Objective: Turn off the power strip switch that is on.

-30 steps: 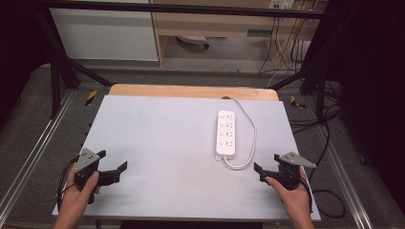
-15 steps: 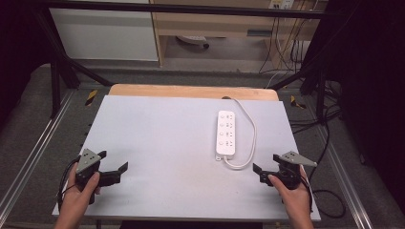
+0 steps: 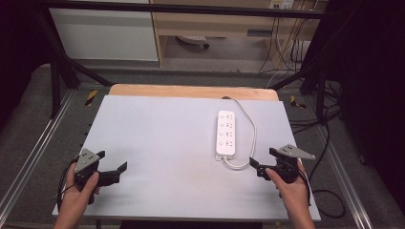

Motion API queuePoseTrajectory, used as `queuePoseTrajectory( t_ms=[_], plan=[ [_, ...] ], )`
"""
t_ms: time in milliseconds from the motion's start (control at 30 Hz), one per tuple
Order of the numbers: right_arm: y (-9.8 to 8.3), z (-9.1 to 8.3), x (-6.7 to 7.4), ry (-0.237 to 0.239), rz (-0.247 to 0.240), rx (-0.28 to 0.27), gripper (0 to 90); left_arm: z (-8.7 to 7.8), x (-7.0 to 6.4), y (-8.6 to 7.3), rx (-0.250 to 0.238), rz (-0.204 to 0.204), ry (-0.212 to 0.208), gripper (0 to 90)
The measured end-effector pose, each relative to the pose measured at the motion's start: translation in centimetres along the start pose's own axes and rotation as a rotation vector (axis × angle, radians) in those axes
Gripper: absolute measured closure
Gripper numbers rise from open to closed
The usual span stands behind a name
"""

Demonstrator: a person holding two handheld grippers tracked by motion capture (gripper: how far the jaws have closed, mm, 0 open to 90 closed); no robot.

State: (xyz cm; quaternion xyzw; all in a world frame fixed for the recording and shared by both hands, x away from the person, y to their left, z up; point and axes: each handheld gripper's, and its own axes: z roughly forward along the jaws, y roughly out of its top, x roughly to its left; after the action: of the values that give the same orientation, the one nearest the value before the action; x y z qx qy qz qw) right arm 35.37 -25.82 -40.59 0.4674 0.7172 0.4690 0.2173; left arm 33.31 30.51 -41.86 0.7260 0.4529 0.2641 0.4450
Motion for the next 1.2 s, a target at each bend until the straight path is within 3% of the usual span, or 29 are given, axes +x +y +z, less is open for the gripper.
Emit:
queuePoseTrajectory(
  t_ms=[300, 500, 633, 833, 933, 1200],
  plan=[
    [2.3, 1.1, 0.0, -0.013, -0.024, -0.025, 17.7, 0.2, -0.4, 0.0, 0.005, 0.01, -0.005, 5.4],
    [4.7, 2.9, 0.0, 0.002, -0.027, -0.027, 30.7, 0.3, -0.4, -0.1, 0.006, 0.011, -0.008, 5.4],
    [5.4, 3.9, 0.0, 0.002, -0.033, -0.013, 34.1, 0.2, -0.3, -0.1, 0.006, 0.007, -0.004, 5.4],
    [6.3, 5.5, 0.0, 0.004, -0.052, 0.004, 45.7, 0.2, -0.2, -0.1, 0.005, 0.004, -0.004, 5.4],
    [6.6, 6.4, 0.1, 0.012, -0.068, 0.015, 56.7, 0.2, -0.1, -0.1, 0.005, 0.001, -0.006, 5.4],
    [7.2, 7.9, -0.1, 0.013, -0.073, 0.008, 75.0, 0.3, -0.2, -0.1, 0.005, 0.004, -0.007, 5.4]
  ],
)
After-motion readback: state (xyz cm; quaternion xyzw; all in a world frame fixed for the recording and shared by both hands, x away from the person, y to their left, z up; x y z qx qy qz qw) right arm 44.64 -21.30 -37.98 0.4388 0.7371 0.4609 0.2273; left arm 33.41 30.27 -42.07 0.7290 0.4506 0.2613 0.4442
